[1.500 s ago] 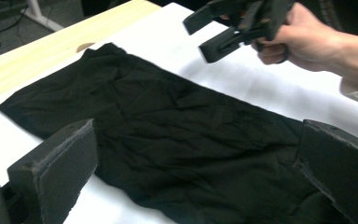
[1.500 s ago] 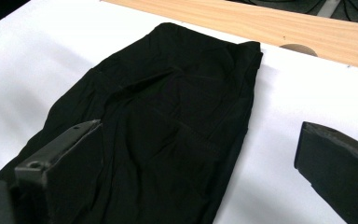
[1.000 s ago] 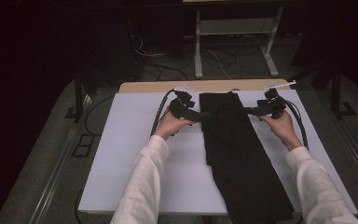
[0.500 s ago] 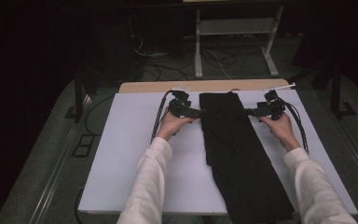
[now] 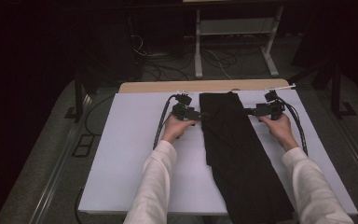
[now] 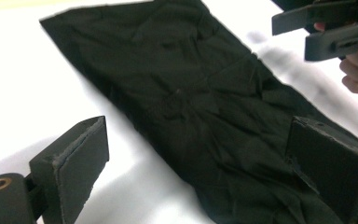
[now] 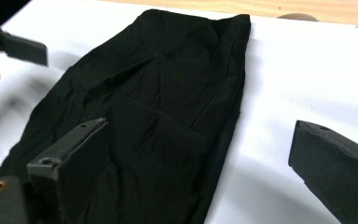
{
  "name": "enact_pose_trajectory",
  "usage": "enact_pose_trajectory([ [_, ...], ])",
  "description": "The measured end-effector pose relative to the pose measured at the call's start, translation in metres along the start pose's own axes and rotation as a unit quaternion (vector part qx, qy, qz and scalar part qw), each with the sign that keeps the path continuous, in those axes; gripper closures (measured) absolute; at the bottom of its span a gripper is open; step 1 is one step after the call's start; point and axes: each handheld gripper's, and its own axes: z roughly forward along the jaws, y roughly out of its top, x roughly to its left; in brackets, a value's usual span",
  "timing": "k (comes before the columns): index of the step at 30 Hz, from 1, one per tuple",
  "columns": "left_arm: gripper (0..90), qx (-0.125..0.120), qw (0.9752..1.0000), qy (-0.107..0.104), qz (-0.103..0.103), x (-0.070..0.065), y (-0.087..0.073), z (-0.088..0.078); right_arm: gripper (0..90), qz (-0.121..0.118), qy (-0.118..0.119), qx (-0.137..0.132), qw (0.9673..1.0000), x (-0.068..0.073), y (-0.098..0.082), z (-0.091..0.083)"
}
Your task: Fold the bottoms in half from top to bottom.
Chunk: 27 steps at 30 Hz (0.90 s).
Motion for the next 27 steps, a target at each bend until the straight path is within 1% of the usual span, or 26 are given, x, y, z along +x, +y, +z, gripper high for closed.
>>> enact_pose_trajectory([
  [2, 7.0, 0.002, 1.0, 0.002, -0.009, 0.003, -0.002, 0.002, 5.8, 0.002, 0.002, 0.004, 1.0, 0.0, 0.0, 0.001],
  [4, 10.2, 0.002, 0.9998, 0.0, -0.018, 0.006, -0.003, 0.003, 6.2, -0.003, -0.001, 0.006, 1.0, 0.0, 0.0, 0.002],
  [6, 13.1, 0.002, 0.9998, -0.001, -0.021, 0.008, -0.004, 0.004, 6.9, -0.004, -0.003, 0.008, 1.0, 0.0, 0.0, 0.002],
  [8, 14.8, 0.001, 0.9996, -0.007, -0.026, 0.009, -0.004, 0.005, 8.7, -0.003, -0.003, 0.008, 1.0, -0.002, 0.0, 0.003],
  [9, 15.6, -0.001, 0.9996, -0.01, -0.028, 0.009, -0.005, 0.006, 9.1, 0.001, -0.003, 0.007, 1.0, -0.003, 0.0, 0.004],
  [10, 17.7, -0.001, 0.9995, -0.014, -0.028, 0.01, -0.005, 0.006, 9.9, 0.005, -0.002, 0.006, 1.0, -0.004, 0.0, 0.004],
  [12, 22.5, 0.0, 0.9994, -0.018, -0.029, 0.01, -0.006, 0.007, 14.1, 0.013, 0.005, 0.004, 0.9999, -0.007, -0.001, 0.005],
  [13, 25.7, 0.001, 0.9993, -0.02, -0.031, 0.011, -0.007, 0.008, 14.4, 0.016, 0.006, 0.005, 0.9998, -0.008, -0.001, 0.005],
  [14, 29.7, 0.0, 0.9992, -0.021, -0.034, 0.012, -0.007, 0.009, 14.9, 0.015, 0.005, 0.007, 0.9998, -0.009, -0.001, 0.006],
  [16, 33.1, 0.002, 0.9991, -0.019, -0.036, 0.013, -0.008, 0.01, 17.7, 0.019, 0.004, 0.013, 0.9997, -0.009, -0.001, 0.007],
  [18, 36.8, 0.003, 0.9989, -0.022, -0.041, 0.013, -0.008, 0.011, 21.1, 0.02, 0.004, 0.015, 0.9997, -0.01, -0.001, 0.008],
  [21, 40.1, 0.002, 0.9986, -0.025, -0.047, 0.015, -0.009, 0.011, 26.6, 0.02, 0.005, 0.019, 0.9996, -0.011, 0.0, 0.008],
  [24, 42.3, 0.003, 0.9984, -0.024, -0.052, 0.016, -0.01, 0.013, 28.2, 0.019, 0.006, 0.027, 0.9994, -0.01, 0.001, 0.01],
  [26, 43.1, 0.008, 0.9983, -0.024, -0.052, 0.016, -0.01, 0.014, 29.5, 0.016, 0.005, 0.033, 0.9993, -0.01, 0.001, 0.012],
  [27, 43.0, 0.009, 0.9982, -0.025, -0.054, 0.016, -0.011, 0.014, 29.6, 0.019, 0.007, 0.035, 0.9992, -0.01, 0.002, 0.013],
])
